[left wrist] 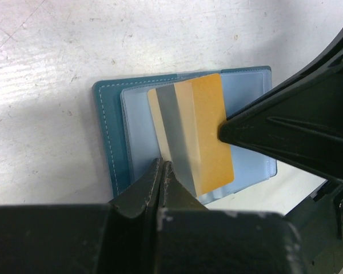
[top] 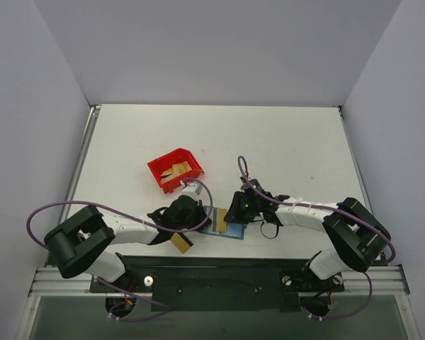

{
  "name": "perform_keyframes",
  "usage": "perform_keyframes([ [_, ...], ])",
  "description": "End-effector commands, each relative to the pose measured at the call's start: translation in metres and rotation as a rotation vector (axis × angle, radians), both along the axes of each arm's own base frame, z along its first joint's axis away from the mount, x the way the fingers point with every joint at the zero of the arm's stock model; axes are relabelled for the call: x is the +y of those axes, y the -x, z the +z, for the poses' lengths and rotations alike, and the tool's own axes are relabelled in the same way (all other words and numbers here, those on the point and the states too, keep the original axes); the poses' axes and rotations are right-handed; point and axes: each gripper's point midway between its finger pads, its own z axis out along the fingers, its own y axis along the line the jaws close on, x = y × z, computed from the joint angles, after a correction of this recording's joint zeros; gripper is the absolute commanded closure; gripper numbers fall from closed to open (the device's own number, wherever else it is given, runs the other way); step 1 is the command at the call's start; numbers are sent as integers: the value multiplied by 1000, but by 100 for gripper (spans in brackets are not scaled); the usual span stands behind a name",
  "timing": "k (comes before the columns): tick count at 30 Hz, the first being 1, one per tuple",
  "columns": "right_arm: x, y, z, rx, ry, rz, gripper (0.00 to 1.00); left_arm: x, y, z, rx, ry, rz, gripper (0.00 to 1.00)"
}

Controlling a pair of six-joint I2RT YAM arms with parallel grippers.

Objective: Put the credit cards into the card holder
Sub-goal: Insert the credit card into the card holder.

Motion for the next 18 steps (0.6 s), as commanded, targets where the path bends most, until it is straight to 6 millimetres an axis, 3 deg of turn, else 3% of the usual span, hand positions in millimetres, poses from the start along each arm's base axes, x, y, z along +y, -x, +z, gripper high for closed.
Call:
perform_keyframes([
  [1, -17, 12, -24, 63, 99, -3, 86, 26, 17, -19, 62, -129, -10, 100],
  [8, -19, 14, -28, 71, 109, -6, 90, 23, -1, 33, -39, -68, 13, 100],
  [10, -19, 14, -29, 74, 108, -5, 91, 28, -5, 40, -51, -67, 27, 100],
  [12, -18, 13, -29, 75, 105, -6, 92, 35, -9, 41, -56, -74, 47, 100],
  [18, -15, 14, -29, 75, 95, 4, 94, 53, -15, 19, -18, -129, 82, 100],
])
